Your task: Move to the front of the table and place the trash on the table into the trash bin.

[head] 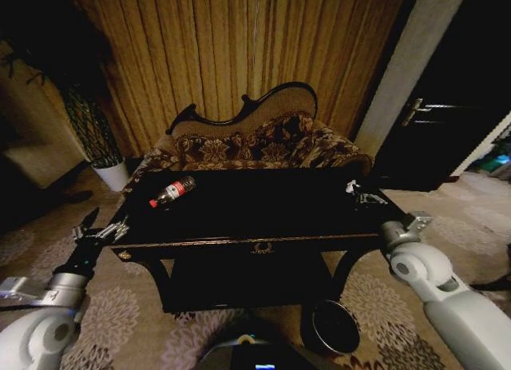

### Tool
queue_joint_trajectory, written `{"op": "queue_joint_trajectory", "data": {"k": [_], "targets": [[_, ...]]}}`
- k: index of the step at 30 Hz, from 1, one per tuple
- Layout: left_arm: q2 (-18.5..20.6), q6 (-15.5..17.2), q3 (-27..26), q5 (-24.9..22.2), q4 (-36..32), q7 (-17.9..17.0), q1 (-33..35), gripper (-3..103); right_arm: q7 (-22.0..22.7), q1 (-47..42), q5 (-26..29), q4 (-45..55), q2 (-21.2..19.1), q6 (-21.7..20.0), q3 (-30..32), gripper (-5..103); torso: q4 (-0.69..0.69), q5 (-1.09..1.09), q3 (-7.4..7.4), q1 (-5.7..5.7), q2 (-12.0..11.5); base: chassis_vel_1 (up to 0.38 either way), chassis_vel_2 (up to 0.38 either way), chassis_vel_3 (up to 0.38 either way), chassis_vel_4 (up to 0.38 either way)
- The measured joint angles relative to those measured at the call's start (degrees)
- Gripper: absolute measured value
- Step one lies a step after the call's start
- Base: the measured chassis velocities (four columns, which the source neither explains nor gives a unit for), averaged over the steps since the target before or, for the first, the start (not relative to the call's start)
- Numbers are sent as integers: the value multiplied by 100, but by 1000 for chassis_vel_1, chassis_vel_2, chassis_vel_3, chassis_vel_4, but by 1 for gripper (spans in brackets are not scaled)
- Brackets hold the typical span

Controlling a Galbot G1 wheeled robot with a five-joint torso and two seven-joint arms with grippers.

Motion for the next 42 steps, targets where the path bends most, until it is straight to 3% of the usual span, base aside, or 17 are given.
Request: {"op": "queue_joint_trajectory", "data": {"k": [14, 25, 31, 42], "targets": [[0, -44, -25, 4, 14, 6, 40, 100, -32, -285, -157, 118, 243, 67, 38, 0, 0, 0, -1, -2, 1, 214, -207, -209, 210], [-76, -54, -26, 54, 26, -15, 67, 100, -123, -308, -754, -285, 652, 212, -495, 0, -2, 1, -3, -6, 6, 163, -161, -170, 159], [-82, -62, -89, 54, 6, -18, 104, 100, -244, -30, -1370, -1558, 1127, 241, -1179, 0, -1, 2, 2, 4, -3, -4, 7, 7, -9], [-134, -135, -148, 163, 36, -14, 171, 100, -244, 835, -1783, -3568, 1662, 242, -2058, 0, 0, 1, -1, -2, 1, -2, 11, 8, -10]]}}
